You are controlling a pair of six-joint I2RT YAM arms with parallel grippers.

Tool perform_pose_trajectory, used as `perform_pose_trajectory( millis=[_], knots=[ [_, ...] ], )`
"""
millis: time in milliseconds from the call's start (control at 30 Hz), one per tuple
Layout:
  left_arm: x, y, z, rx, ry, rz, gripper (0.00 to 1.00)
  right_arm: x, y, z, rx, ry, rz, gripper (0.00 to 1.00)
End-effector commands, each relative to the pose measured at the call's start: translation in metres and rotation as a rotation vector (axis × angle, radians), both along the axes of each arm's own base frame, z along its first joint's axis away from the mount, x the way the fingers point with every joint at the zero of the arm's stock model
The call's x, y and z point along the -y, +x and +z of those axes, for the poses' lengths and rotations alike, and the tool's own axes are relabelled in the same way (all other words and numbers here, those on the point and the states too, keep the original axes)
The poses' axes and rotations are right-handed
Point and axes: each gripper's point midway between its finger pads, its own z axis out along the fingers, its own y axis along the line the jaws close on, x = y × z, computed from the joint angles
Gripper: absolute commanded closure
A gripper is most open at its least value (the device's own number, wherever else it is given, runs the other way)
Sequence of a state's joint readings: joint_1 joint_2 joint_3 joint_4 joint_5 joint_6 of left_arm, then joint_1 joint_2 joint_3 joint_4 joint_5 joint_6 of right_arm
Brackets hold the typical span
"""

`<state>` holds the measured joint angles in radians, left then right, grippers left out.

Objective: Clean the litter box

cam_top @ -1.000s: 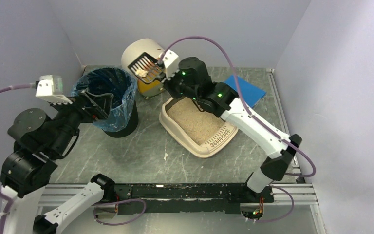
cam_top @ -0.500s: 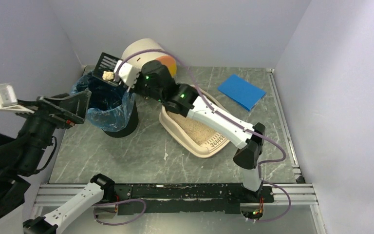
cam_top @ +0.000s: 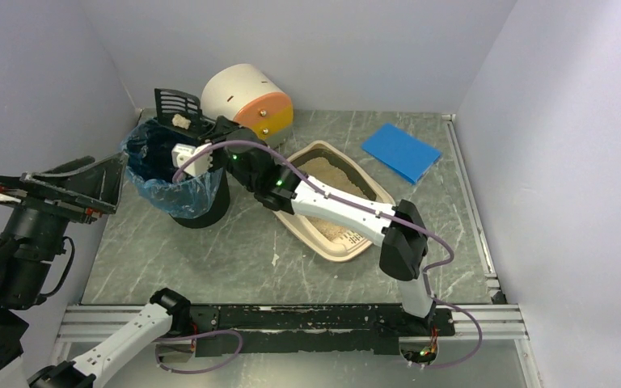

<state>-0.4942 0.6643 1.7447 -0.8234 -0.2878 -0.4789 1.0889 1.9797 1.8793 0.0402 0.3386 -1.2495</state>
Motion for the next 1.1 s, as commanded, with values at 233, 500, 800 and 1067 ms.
perform_pose_trajectory(
  millis=[233,500,800,1067],
  knots=[
    [0.0,0.005,-0.006,-0.01,0.007,0.015,0.01,0.001,-0.014,0.036,0.409,-0.09,-0.012,1.0],
    [0.0,0.008,-0.012,-0.021,0.008,0.022,0.01,-0.004,-0.032,0.038,0.593,-0.186,0.014,1.0],
    [0.003,0.012,-0.015,-0.03,0.016,0.02,0.02,-0.006,-0.039,0.049,0.647,-0.194,0.003,1.0],
    [0.003,0.013,-0.017,-0.031,0.019,0.022,0.02,0.0,-0.041,0.052,0.624,-0.175,-0.003,1.0]
  ],
)
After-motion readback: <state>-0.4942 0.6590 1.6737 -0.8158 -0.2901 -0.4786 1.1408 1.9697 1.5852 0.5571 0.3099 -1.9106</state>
